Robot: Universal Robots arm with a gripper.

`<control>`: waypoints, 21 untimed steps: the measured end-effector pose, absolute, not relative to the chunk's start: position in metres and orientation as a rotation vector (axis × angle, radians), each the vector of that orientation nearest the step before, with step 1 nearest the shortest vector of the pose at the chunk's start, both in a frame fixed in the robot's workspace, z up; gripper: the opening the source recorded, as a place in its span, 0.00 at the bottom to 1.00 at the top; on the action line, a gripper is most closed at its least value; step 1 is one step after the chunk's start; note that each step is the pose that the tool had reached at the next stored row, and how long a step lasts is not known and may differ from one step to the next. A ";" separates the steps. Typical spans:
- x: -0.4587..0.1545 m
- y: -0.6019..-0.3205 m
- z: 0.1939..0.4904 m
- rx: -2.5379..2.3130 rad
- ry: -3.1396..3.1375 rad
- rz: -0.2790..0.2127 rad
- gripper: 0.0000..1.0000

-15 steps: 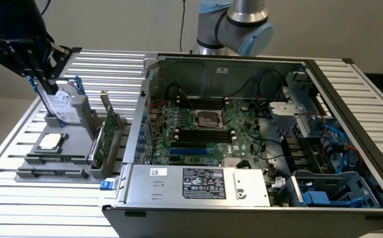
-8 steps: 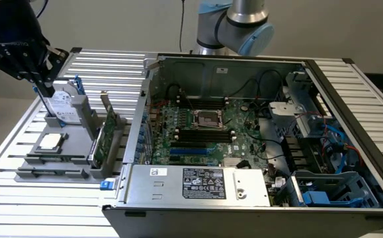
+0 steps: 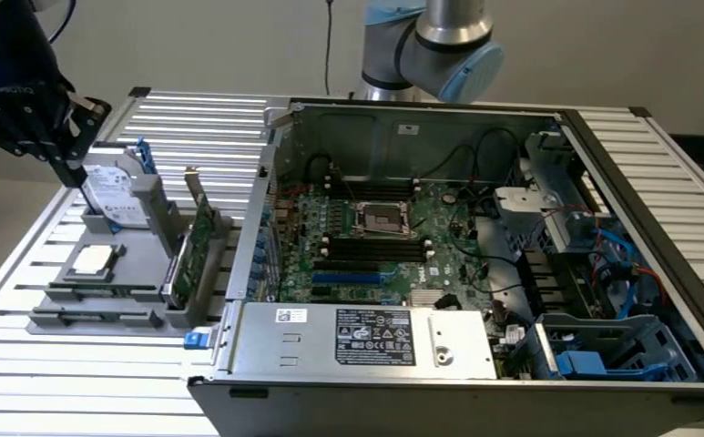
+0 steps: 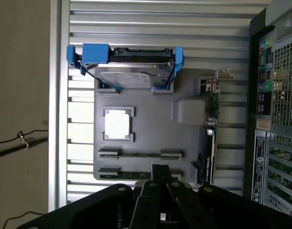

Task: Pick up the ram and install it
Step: 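Reach for the ram, then pick up the ram and move it above insertion slot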

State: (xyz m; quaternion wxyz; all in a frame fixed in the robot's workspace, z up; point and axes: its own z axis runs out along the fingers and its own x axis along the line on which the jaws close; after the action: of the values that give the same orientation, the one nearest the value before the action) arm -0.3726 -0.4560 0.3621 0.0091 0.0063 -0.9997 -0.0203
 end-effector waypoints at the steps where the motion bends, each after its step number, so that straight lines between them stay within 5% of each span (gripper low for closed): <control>1: -0.374 -0.456 0.362 0.021 -3.123 -0.063 0.11; 21: -0.377 -0.457 0.360 0.071 -3.121 -0.066 0.11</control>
State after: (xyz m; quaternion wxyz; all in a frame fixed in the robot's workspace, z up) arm -0.3769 -0.4566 0.3601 0.0094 0.0227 -0.9995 -0.0211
